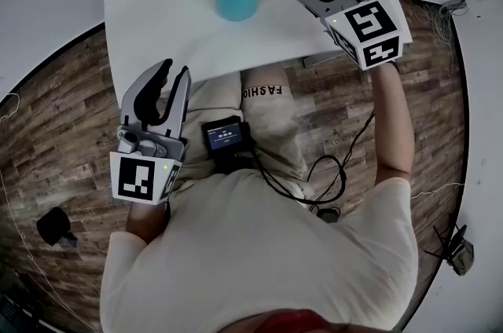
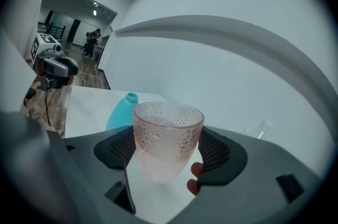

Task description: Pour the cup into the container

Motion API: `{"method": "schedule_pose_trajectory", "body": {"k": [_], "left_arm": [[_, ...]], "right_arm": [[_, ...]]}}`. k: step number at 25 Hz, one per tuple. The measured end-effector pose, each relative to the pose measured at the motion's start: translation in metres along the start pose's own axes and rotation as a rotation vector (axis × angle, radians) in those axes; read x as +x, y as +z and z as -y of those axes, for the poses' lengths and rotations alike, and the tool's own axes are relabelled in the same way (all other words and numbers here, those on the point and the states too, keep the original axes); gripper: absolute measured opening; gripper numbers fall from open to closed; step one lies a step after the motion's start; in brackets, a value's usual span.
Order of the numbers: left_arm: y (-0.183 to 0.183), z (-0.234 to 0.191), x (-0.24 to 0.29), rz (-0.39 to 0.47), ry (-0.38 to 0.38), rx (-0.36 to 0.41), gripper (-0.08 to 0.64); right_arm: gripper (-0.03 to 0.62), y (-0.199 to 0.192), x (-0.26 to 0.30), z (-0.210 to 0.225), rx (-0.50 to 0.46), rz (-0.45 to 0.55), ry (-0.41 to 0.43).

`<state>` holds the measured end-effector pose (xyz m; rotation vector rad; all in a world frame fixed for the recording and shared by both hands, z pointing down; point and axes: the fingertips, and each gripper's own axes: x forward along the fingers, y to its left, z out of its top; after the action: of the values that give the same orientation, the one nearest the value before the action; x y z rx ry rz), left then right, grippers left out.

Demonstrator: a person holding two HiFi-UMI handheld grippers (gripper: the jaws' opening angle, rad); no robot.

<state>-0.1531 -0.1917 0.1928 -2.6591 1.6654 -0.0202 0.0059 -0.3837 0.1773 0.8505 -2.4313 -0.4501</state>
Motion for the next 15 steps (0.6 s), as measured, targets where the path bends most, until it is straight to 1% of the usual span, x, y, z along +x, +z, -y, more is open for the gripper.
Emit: {"method": "schedule_pose_trajectory", "body": {"k": [11, 15], "left_arm": [[0.0, -0.001, -0.004, -0.001, -0.011, -0.004, 0.104], [-0.001, -0.002, -0.007, 0.001, -0.008, -0.004, 0.104]], "right_arm": [[0.373, 0.022, 0.01, -0.008, -0.117, -0.029, -0.024], [0.373, 0.025, 0.013, -0.011, -0.14, -0.035, -0.024]]}}
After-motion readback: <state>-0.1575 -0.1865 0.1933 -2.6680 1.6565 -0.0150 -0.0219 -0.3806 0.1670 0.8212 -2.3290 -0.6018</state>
